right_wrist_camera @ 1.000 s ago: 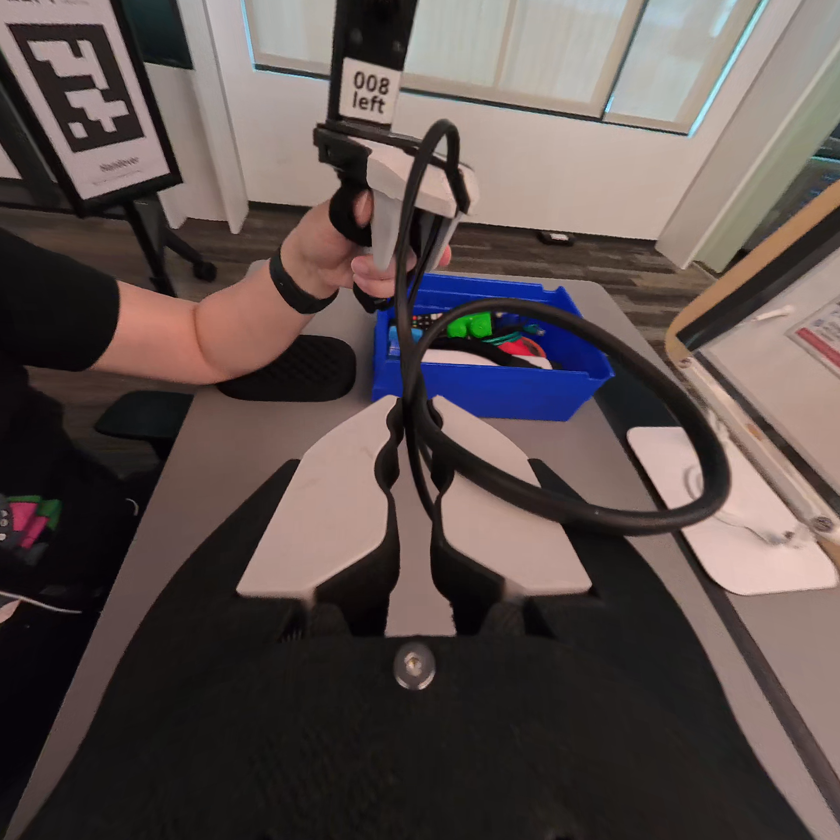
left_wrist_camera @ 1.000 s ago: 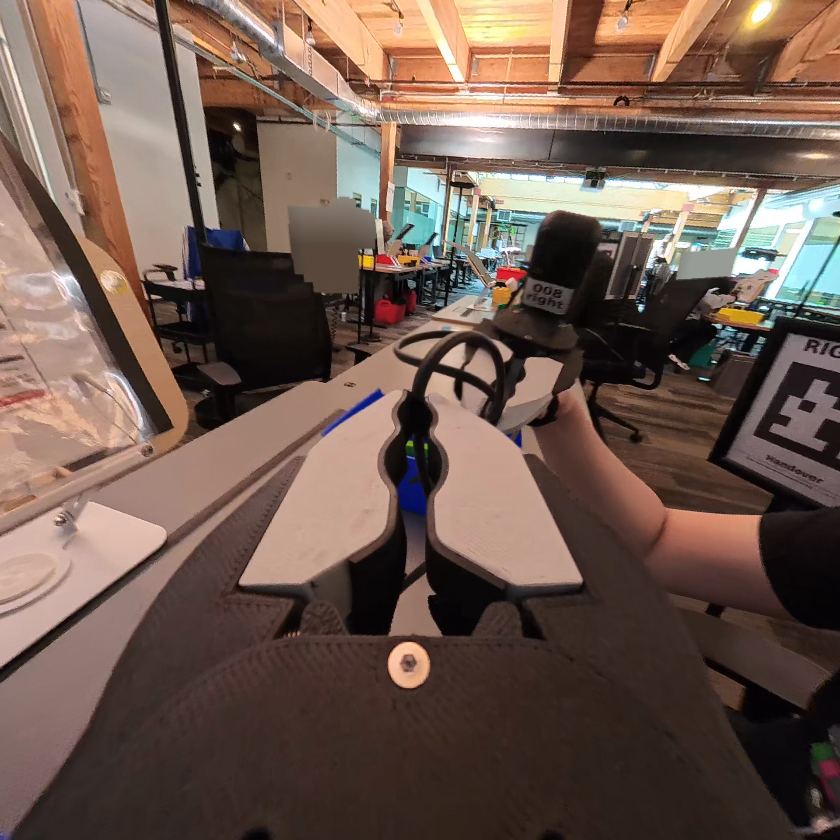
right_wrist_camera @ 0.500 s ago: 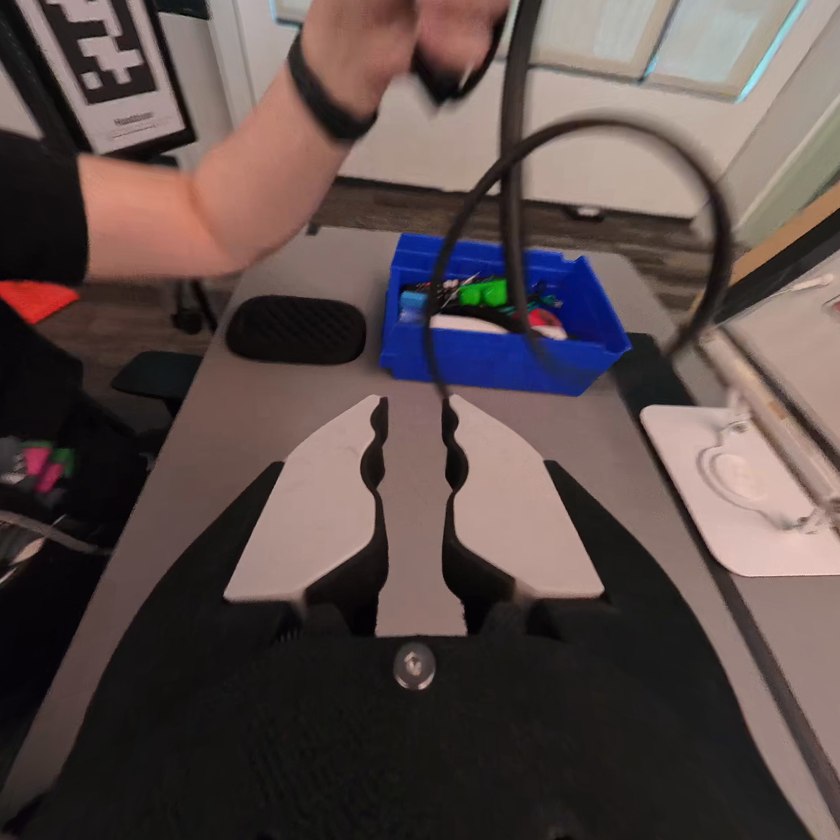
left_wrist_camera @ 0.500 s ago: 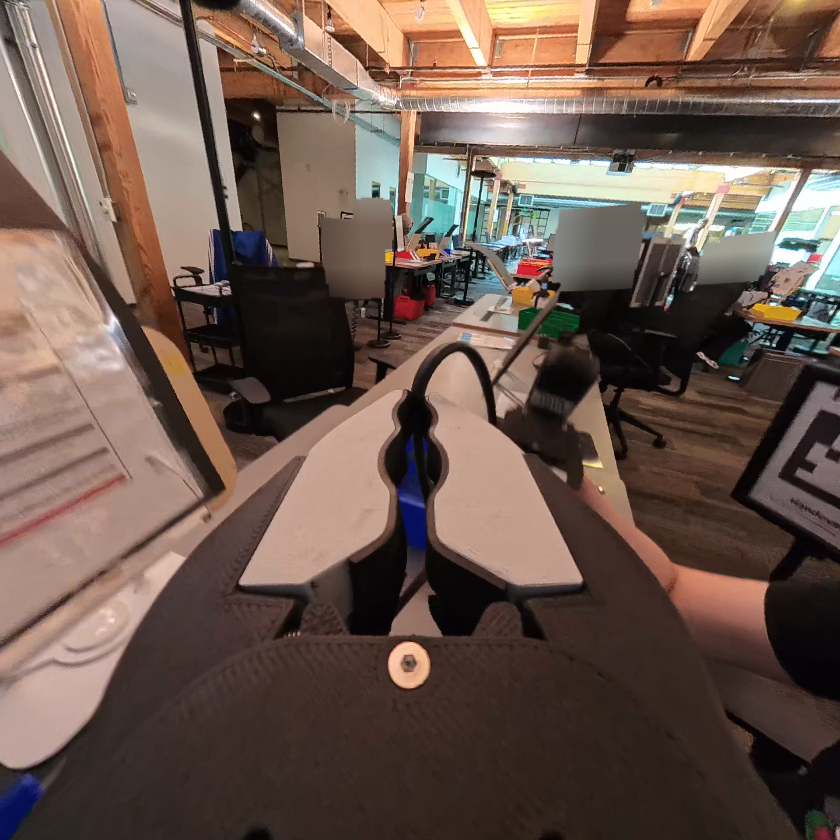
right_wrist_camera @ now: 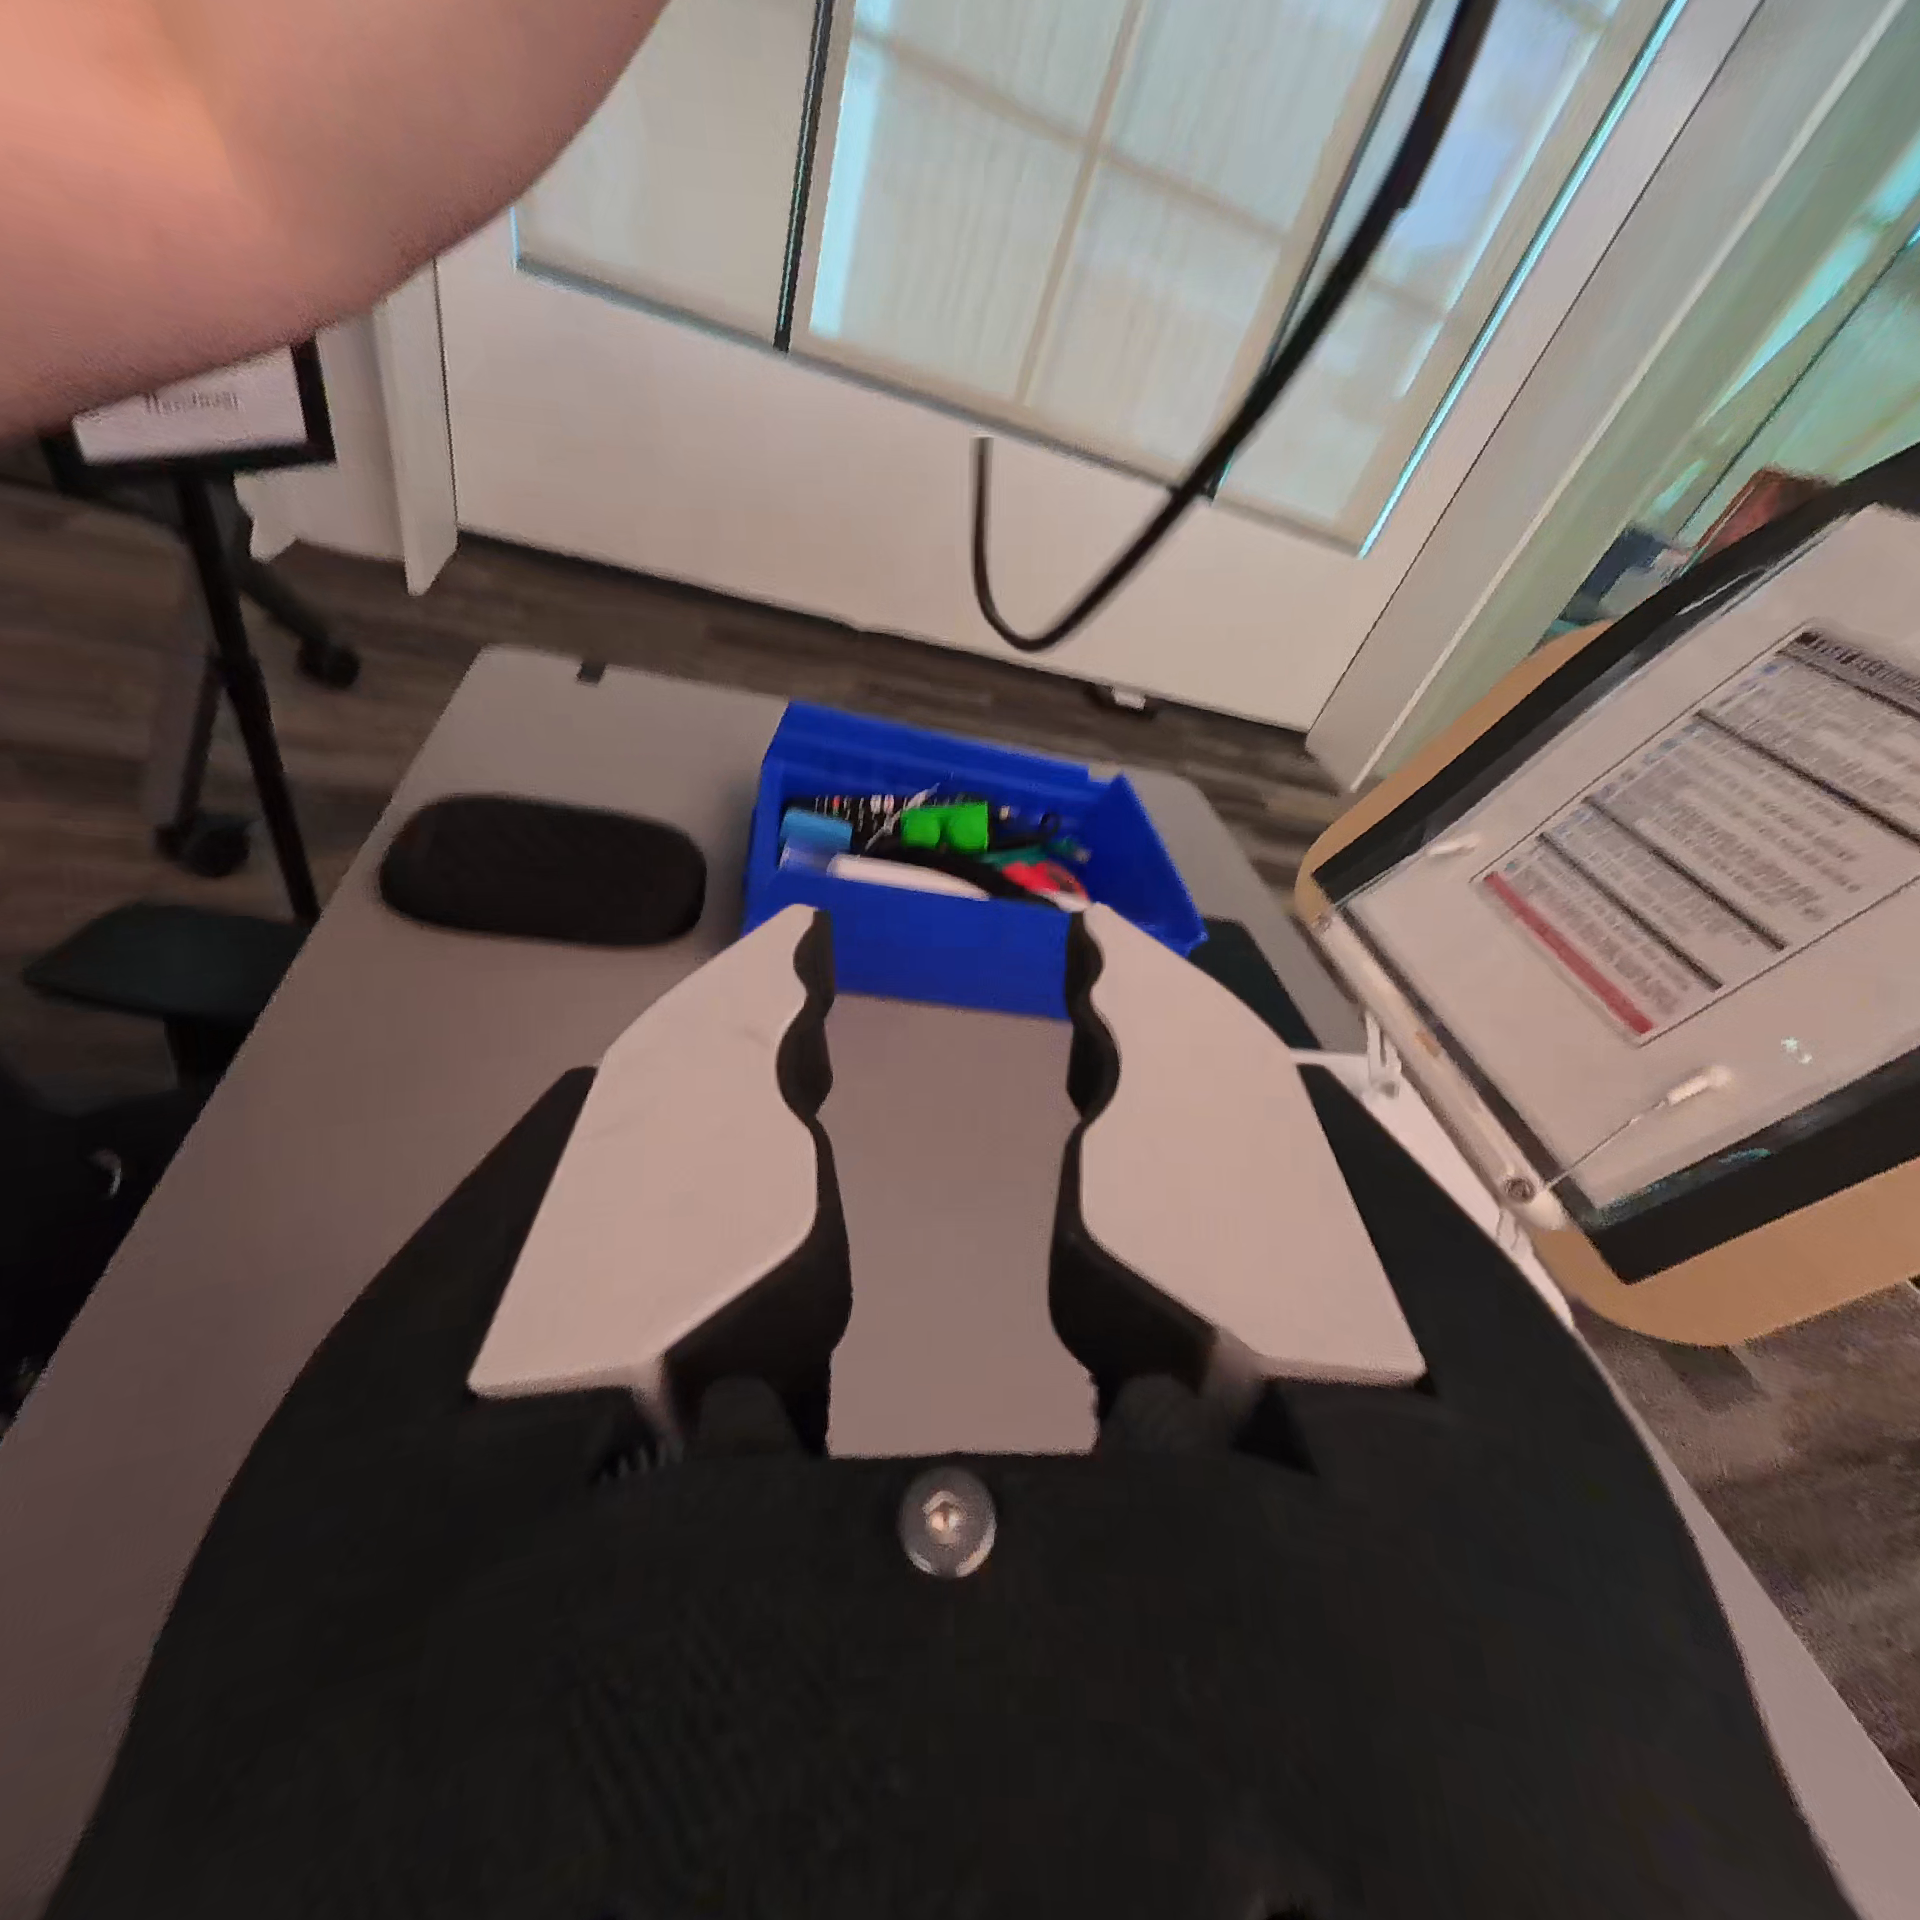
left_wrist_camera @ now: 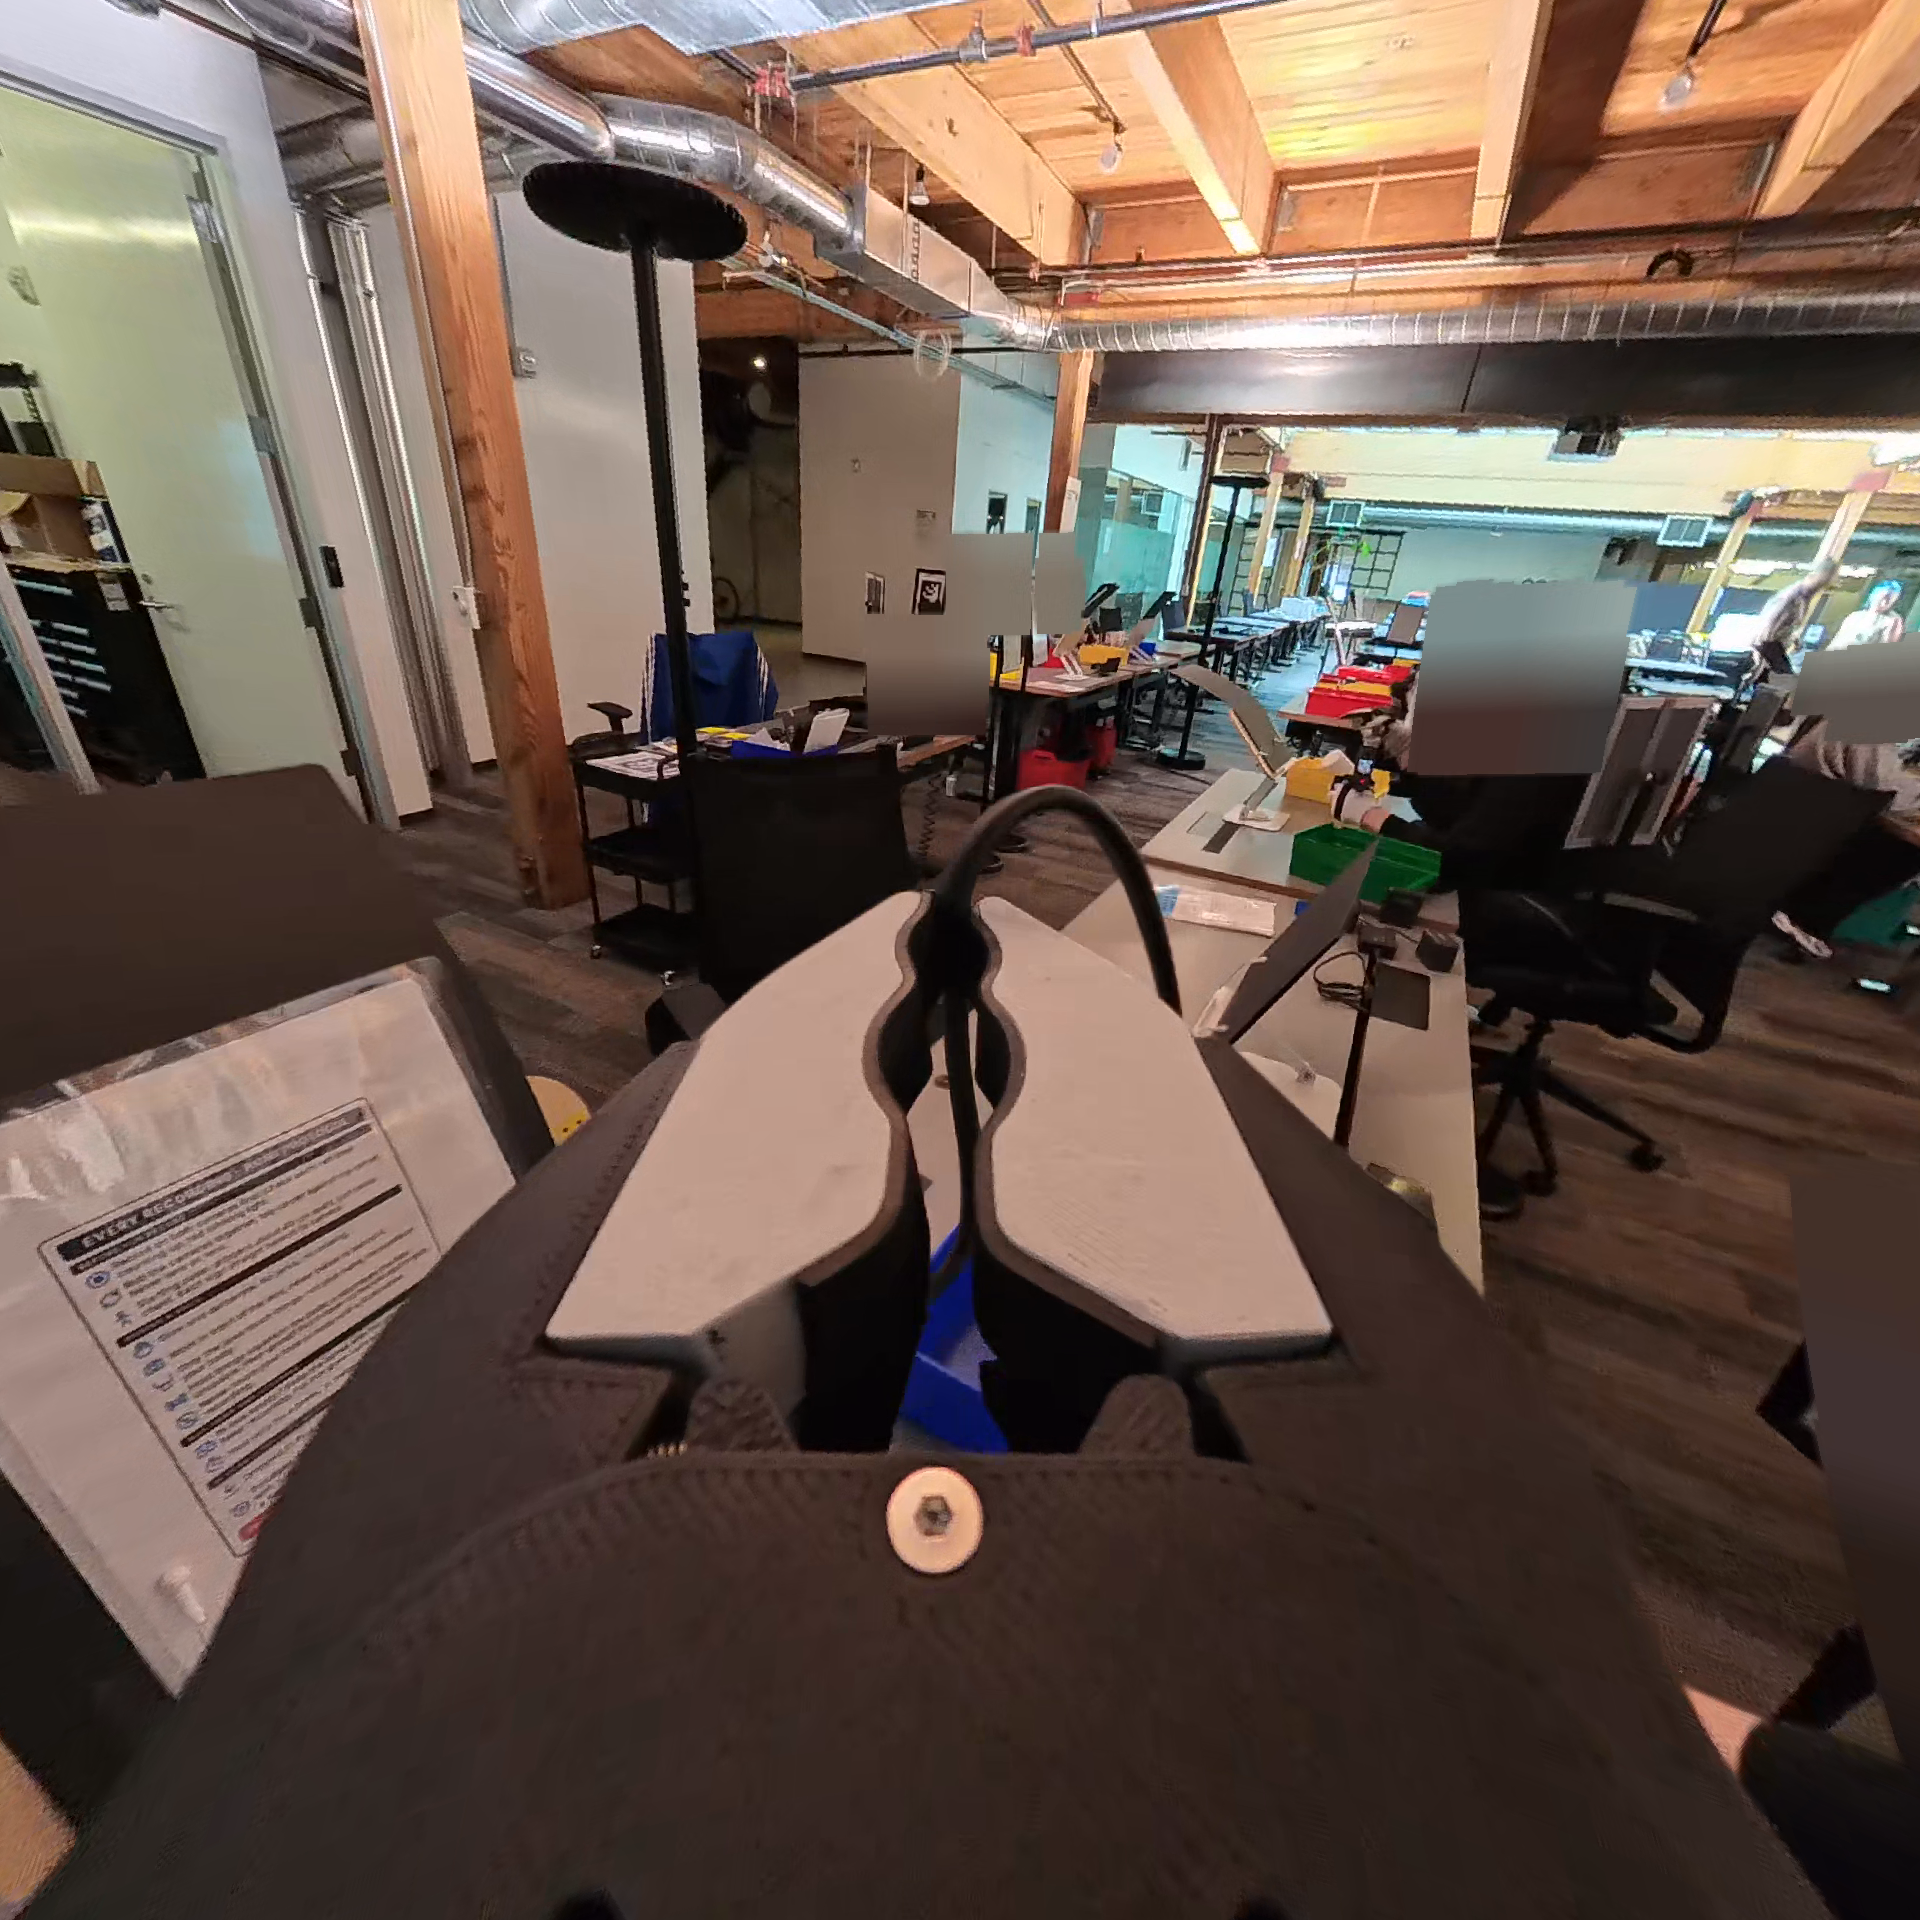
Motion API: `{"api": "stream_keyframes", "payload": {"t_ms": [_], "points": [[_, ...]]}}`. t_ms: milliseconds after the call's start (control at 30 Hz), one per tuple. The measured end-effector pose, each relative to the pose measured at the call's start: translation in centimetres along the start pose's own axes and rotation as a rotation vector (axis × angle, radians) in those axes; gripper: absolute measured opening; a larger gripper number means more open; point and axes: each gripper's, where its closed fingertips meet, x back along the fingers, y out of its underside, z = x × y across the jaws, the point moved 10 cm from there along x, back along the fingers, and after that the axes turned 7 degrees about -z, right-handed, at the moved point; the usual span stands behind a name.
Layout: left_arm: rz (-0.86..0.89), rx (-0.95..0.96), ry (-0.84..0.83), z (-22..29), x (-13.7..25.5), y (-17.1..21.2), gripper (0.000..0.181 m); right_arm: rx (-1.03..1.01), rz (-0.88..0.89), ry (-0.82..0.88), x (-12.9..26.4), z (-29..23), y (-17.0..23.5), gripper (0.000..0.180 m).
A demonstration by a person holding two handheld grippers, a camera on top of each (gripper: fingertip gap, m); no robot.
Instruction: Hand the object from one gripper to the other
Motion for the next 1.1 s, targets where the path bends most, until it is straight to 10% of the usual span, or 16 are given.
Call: {"api": "stream_keyframes", "payload": {"t_ms": [967,1100], "points": [[-0.325,-0.207,0.145,11.6,-5.8,5.7,0.003,-0.160,0.280,0.482,0.8,-5.0,-7.4,0.063],[-0.362,-0.271,0.181,13.8,-6.8,6.7,0.003,-0.133,0.215,0.498,1.0,-5.0,-7.2,0.013]]}}
